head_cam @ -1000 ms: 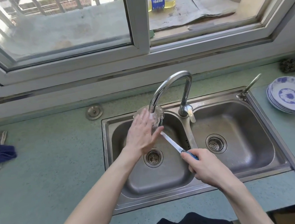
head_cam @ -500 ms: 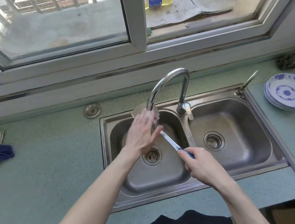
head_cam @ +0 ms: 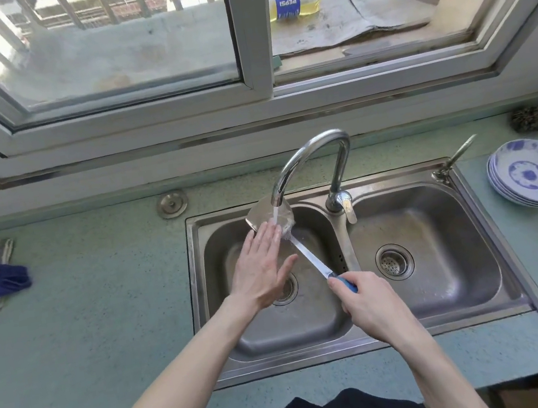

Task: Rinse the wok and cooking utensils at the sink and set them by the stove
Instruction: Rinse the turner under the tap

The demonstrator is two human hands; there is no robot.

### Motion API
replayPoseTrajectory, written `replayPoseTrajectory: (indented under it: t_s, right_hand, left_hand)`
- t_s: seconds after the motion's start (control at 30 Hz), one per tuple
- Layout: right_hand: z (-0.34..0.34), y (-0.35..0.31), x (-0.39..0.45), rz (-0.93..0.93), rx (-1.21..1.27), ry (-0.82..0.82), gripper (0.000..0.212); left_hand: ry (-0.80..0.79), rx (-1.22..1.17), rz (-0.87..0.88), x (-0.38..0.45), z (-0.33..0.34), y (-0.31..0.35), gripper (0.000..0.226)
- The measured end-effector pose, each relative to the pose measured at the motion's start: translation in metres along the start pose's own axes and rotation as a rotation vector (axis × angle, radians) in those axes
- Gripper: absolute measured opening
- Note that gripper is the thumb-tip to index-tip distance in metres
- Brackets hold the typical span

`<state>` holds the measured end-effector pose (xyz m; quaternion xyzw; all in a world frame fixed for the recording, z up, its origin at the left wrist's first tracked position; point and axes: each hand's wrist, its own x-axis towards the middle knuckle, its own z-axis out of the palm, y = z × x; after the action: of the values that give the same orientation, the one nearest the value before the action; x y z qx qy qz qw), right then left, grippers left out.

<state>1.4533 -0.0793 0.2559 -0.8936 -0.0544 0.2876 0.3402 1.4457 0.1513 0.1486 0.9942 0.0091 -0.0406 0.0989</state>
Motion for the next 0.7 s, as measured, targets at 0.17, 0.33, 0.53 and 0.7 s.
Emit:
replayPoseTrajectory:
  t_s: [0.17, 0.33, 0.53, 0.7]
  right_hand:
    - [0.003, -0.003, -0.004, -0.015, -0.004, -0.014, 0.045]
    - [0.005, -0.006, -0.007, -0.025, 0.019, 0.018, 0.044]
    - [0.005, 0.001, 0.003, 0.008, 0.008, 0.042, 0.047]
    - [0.011, 0.008, 0.0, 0.036, -0.003, 0.007, 0.044]
  left_hand:
    - [0.069, -0.046, -0.144, 0.025, -0.019, -0.011, 0.081]
    - [0.039, -0.026, -0.159, 0.036, -0.031, -0.011, 0.087]
    - [-0.017, -0.194, 0.034, 0.005, -0.008, 0.026, 0.081]
    - [-0.009, -0.287, 0.016, -0.009, 0.001, 0.028, 0.084]
